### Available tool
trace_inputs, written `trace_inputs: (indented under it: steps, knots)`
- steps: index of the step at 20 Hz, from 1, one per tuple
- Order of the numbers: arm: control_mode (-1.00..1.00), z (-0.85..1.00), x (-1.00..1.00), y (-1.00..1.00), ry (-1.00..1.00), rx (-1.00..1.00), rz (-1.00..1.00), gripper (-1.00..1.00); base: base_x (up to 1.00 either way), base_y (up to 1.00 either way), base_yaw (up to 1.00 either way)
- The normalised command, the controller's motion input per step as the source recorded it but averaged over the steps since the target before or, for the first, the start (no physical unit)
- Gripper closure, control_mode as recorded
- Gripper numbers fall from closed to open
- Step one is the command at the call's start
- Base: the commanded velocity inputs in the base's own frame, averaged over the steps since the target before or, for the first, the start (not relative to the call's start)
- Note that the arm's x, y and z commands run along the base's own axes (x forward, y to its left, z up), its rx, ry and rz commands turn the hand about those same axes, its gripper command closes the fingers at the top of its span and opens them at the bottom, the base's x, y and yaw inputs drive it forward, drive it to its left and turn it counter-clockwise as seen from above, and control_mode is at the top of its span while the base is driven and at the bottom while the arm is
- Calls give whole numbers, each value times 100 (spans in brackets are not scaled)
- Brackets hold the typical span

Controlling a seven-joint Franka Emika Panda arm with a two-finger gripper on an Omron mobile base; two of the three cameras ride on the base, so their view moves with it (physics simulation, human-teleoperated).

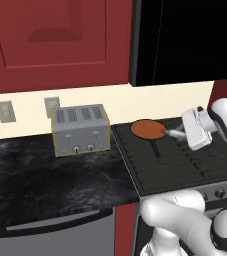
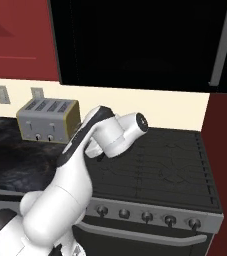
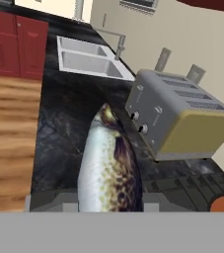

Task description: Retrieve the fish from the fridge and place it on the saucepan with marinade on the stove.

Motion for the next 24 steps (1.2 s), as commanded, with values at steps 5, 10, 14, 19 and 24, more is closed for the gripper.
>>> trace_inputs:
  steps: [5,10,14,19,24]
  knots:
    - [-100,-11,22,-3,0,0,0,100,0,0,0]
    - [-100,-20,24,0,0,0,0,100,0,0,0]
    - [-100,-21,23,0,0,0,0,100,0,0,0]
    - [-100,-12,27,0,0,0,0,100,0,0,0]
    - [-100,-10,31,0,0,0,0,100,0,0,0]
